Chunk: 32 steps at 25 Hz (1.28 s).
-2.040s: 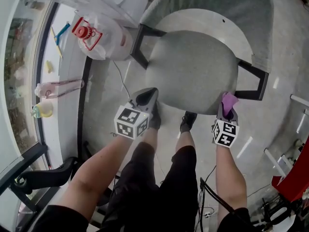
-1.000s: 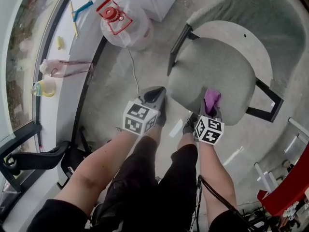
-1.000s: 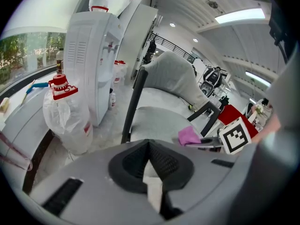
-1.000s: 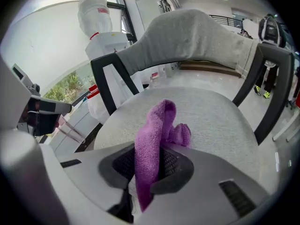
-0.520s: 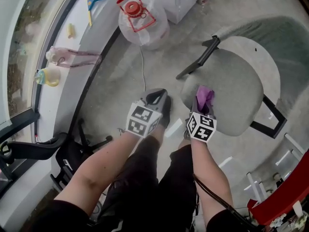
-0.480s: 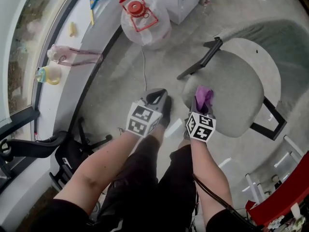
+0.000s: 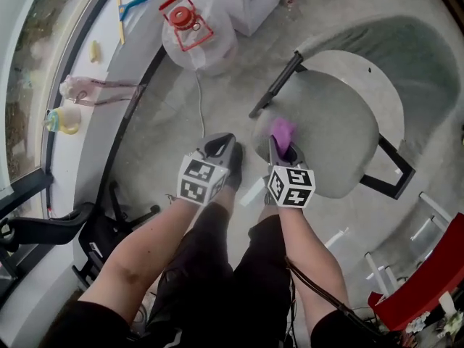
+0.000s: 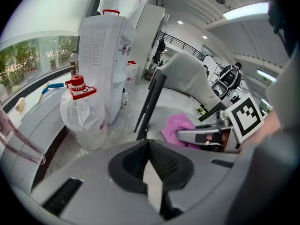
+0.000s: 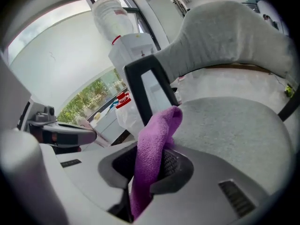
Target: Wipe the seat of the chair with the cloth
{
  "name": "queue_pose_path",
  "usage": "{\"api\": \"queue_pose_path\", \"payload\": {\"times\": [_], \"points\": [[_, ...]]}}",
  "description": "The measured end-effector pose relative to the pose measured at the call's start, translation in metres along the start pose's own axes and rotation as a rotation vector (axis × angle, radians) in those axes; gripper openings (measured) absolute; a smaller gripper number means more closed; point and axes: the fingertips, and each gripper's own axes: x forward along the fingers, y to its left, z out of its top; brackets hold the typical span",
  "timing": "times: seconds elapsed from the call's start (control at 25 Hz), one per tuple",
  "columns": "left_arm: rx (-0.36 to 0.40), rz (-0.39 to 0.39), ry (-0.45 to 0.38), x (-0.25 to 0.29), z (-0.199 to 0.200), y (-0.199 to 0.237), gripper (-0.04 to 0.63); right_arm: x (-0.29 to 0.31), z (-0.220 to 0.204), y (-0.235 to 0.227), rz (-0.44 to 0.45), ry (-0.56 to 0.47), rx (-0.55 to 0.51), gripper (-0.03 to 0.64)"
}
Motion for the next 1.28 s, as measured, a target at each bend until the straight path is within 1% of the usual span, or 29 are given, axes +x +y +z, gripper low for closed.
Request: {"api": "queue_pose_path", "payload": {"times": [0.12,0.28,0.4,0.48,0.6,0.68,0.76,0.88,1.0,1.08,1.28], "points": [[0.016,-0.056,0.010,0.015,0.010,-0.040,0.008,-0.036,0.013,-0.041,-0.058,-0.057,0.037,0.072],[0.084,-0.142,0.037,0.039,0.021,-0.105,0.008,-0.090,0.015,-0.115,-0.179,-0.108,0.107,0.072],[0.126,-0.200,0.054,0.059,0.028,-0.151,0.007,-0.128,0.003,-0.175,-0.300,-0.102,0.132,0.072],[0.169,-0.237,0.076,0.071,0.028,-0.180,0.008,-0.149,-0.007,-0.210,-0.381,-0.088,0.144,0.072],[0.215,-0.279,0.104,0.086,0.026,-0.218,0.007,-0.173,-0.020,-0.249,-0.459,-0.076,0.143,0.072],[0.220,-0.307,0.104,0.093,0.028,-0.239,0.008,-0.185,-0.026,-0.268,-0.507,-0.059,0.130,0.072],[0.226,-0.330,0.110,0.098,0.029,-0.253,0.007,-0.187,-0.032,-0.278,-0.529,-0.046,0.123,0.072],[0.262,-0.358,0.117,0.103,0.027,-0.257,0.008,-0.176,-0.041,-0.283,-0.540,-0.007,0.085,0.069],[0.295,-0.350,0.116,0.105,0.027,-0.243,0.007,-0.162,-0.059,-0.290,-0.579,0.083,0.038,0.069],[0.288,-0.323,0.114,0.103,0.026,-0.223,0.006,-0.152,-0.067,-0.291,-0.595,0.119,0.027,0.067],[0.240,-0.240,0.107,0.091,0.019,-0.165,0.008,-0.137,-0.063,-0.277,-0.632,0.134,0.032,0.067]]}}
